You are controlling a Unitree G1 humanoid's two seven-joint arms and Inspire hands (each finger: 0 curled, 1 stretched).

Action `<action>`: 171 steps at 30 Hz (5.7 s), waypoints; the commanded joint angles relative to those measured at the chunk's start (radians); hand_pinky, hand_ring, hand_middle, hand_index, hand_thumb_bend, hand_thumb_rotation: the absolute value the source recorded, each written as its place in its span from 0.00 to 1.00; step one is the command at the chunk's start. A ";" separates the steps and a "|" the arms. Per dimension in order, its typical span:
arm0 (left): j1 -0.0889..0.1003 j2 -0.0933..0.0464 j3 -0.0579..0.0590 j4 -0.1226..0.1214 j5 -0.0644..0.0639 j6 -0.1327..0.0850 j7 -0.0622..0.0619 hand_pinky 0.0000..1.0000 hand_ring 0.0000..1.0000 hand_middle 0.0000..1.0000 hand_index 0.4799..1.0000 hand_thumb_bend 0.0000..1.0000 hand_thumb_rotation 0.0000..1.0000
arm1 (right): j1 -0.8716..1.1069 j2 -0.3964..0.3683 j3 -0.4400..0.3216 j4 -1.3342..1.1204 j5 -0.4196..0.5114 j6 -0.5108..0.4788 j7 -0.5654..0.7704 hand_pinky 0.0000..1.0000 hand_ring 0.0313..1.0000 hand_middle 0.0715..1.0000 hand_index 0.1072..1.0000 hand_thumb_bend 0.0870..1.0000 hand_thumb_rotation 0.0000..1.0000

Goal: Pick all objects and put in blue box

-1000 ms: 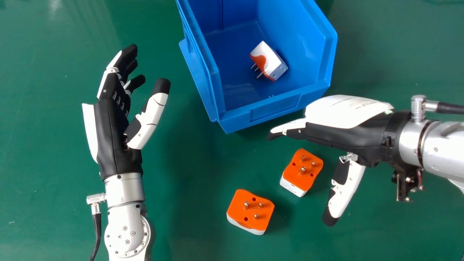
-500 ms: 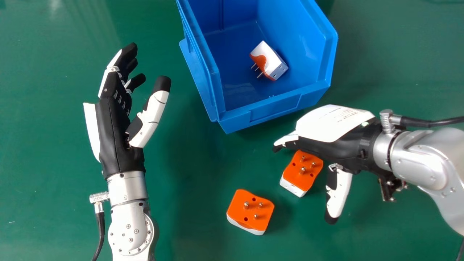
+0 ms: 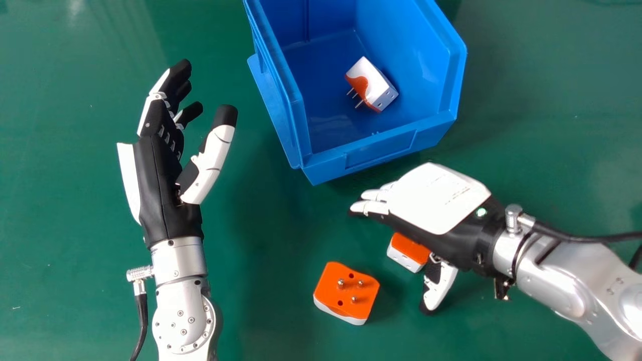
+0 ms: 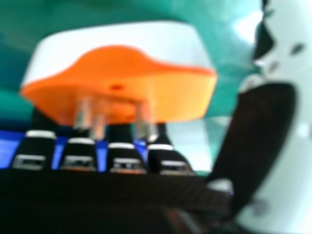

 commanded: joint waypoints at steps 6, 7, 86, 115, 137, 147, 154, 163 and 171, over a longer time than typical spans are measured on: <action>-0.002 -0.002 0.004 0.004 -0.003 -0.025 0.001 0.79 0.87 0.86 0.61 0.72 0.47 | -0.011 0.002 -0.008 0.017 0.007 -0.030 -0.030 0.63 0.70 0.81 0.76 0.80 0.07; -0.002 -0.002 0.005 0.005 -0.002 -0.028 0.002 0.79 0.87 0.86 0.61 0.72 0.47 | -0.012 0.002 -0.010 0.018 0.008 -0.027 -0.026 0.63 0.70 0.81 0.76 0.80 0.07; -0.029 -0.015 0.008 0.063 0.018 -0.062 0.045 0.80 0.87 0.86 0.62 0.71 0.48 | -0.076 -0.073 -0.065 0.120 -0.051 -0.109 -0.235 0.30 0.41 0.48 0.51 0.49 0.00; -0.031 -0.024 0.001 0.089 0.035 -0.081 0.075 0.81 0.87 0.86 0.63 0.71 0.49 | -0.082 -0.078 -0.076 0.156 -0.049 -0.169 -0.314 0.26 0.37 0.44 0.49 0.48 0.00; -0.033 -0.025 0.001 0.102 0.038 -0.094 0.082 0.81 0.88 0.87 0.63 0.71 0.50 | -0.070 -0.063 -0.067 0.145 -0.042 -0.145 -0.295 0.25 0.35 0.42 0.48 0.47 0.00; -0.027 -0.032 0.002 0.106 0.034 -0.104 0.078 0.81 0.88 0.87 0.63 0.71 0.51 | -0.054 -0.072 -0.062 0.106 -0.034 -0.138 -0.215 0.24 0.35 0.42 0.48 0.47 0.00; -0.021 -0.035 0.003 0.104 0.029 -0.103 0.075 0.81 0.88 0.87 0.64 0.71 0.51 | -0.051 -0.089 -0.053 0.076 -0.057 -0.133 -0.136 0.24 0.34 0.42 0.48 0.47 0.00; -0.023 -0.032 0.005 0.108 0.032 -0.105 0.079 0.82 0.88 0.87 0.64 0.71 0.52 | -0.050 -0.084 -0.051 0.033 -0.067 -0.090 -0.042 0.29 0.42 0.49 0.53 0.53 0.00; -0.028 -0.032 0.005 0.117 0.037 -0.103 0.086 0.82 0.88 0.87 0.65 0.71 0.52 | -0.056 -0.087 -0.044 0.038 -0.092 -0.078 -0.043 0.40 0.55 0.61 0.62 0.66 0.00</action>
